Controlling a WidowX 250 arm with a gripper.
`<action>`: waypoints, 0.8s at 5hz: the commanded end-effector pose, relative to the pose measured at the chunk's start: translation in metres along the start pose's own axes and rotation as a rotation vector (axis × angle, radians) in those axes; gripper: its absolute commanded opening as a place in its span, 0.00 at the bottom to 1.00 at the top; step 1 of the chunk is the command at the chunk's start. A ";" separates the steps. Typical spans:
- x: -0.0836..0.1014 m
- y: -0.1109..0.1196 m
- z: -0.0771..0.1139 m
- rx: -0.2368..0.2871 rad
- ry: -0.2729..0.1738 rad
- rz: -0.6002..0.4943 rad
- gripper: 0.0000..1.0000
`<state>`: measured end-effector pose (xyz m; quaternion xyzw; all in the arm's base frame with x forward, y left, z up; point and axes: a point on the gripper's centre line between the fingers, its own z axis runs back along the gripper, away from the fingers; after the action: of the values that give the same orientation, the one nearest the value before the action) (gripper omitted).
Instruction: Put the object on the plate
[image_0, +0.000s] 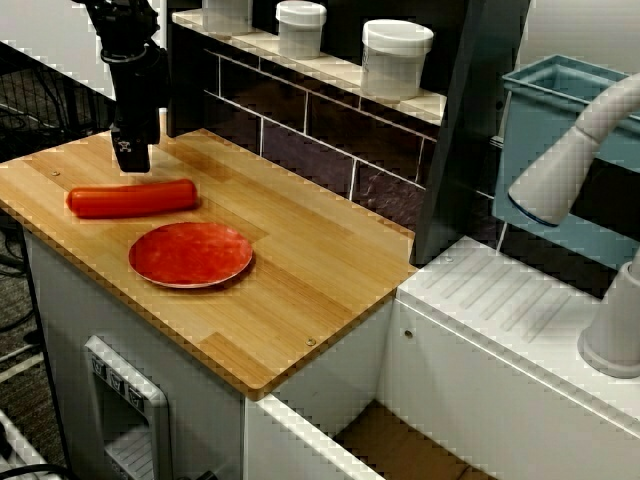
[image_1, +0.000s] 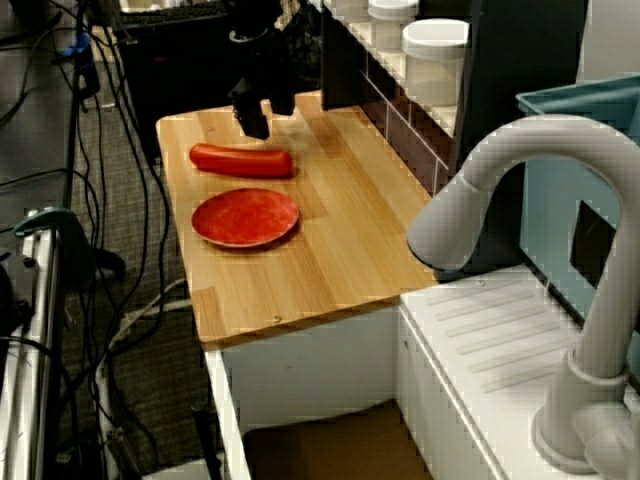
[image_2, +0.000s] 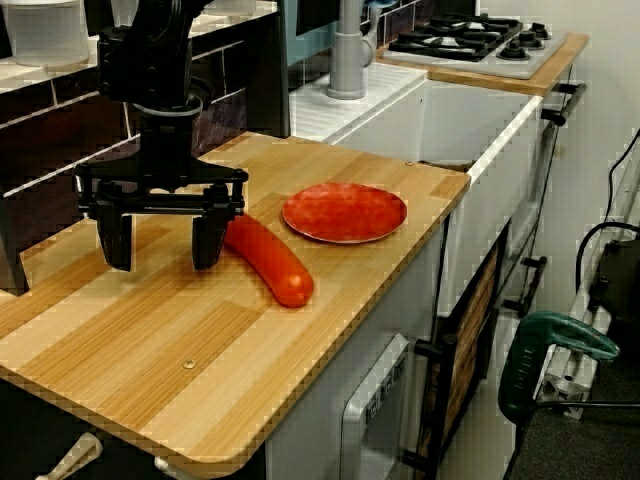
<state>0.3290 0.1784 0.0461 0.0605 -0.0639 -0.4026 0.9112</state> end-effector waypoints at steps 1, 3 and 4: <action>0.000 0.000 0.000 0.000 0.000 0.000 1.00; 0.016 -0.004 0.055 -0.032 -0.033 -0.031 1.00; 0.022 0.003 0.080 -0.050 -0.060 -0.037 1.00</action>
<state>0.3281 0.1540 0.0977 -0.0065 -0.0566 -0.4216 0.9050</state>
